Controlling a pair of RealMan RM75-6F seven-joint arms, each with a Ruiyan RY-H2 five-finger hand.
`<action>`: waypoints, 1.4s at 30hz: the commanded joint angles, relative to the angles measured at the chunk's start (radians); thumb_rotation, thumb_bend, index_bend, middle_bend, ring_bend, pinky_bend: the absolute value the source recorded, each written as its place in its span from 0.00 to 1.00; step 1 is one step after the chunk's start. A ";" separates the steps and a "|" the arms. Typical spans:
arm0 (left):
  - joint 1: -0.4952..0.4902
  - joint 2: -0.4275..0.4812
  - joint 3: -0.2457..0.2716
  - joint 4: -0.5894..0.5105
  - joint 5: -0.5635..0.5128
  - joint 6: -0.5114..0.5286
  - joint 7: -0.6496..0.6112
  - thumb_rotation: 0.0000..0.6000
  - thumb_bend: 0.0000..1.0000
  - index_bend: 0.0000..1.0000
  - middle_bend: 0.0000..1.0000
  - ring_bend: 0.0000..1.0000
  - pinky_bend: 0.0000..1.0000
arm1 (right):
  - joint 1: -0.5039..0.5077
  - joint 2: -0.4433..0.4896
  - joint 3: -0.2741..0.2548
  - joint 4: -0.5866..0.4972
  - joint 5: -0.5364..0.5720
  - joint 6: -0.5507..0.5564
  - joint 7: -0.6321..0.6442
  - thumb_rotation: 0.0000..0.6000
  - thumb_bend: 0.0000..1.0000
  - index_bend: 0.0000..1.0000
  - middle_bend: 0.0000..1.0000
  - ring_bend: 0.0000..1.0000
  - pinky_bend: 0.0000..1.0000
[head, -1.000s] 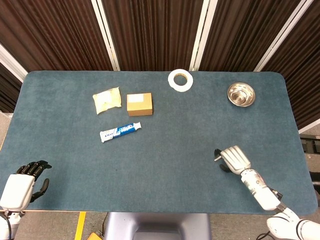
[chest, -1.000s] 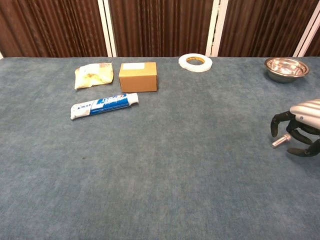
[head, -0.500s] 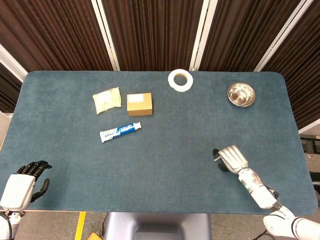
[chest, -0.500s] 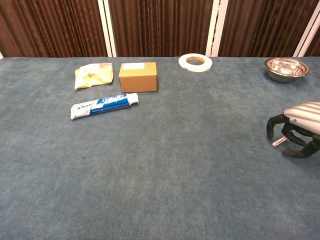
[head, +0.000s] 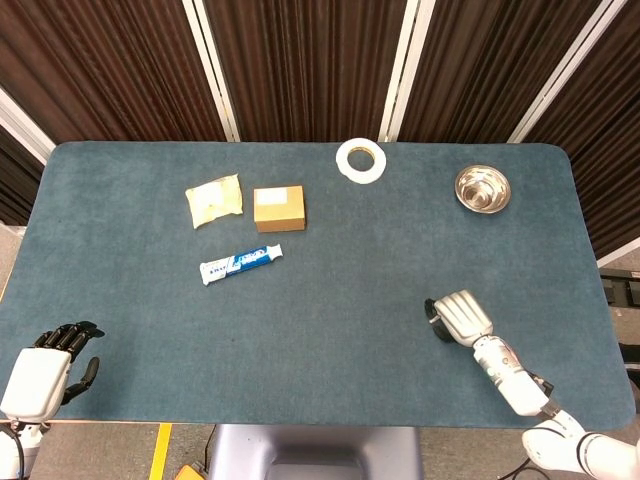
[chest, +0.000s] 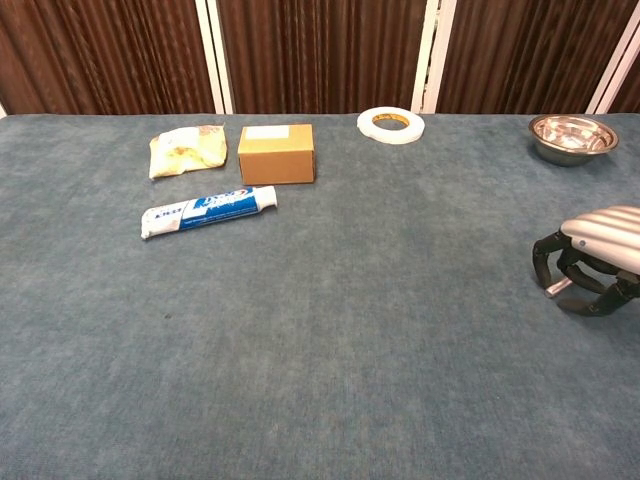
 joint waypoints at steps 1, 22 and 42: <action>0.000 0.000 0.000 0.000 0.000 0.001 0.000 1.00 0.45 0.36 0.30 0.30 0.42 | 0.001 -0.002 -0.001 0.005 0.001 -0.001 -0.001 1.00 0.45 0.63 0.90 1.00 0.97; -0.001 -0.002 0.002 -0.001 0.001 -0.003 0.007 1.00 0.45 0.36 0.30 0.30 0.42 | -0.010 0.006 -0.002 -0.002 -0.010 0.048 0.039 1.00 0.48 0.77 0.90 1.00 0.97; -0.004 -0.005 0.003 0.004 0.001 -0.009 0.005 1.00 0.45 0.36 0.30 0.30 0.42 | -0.027 0.023 0.014 -0.036 -0.007 0.095 0.151 1.00 0.48 0.77 0.90 1.00 0.97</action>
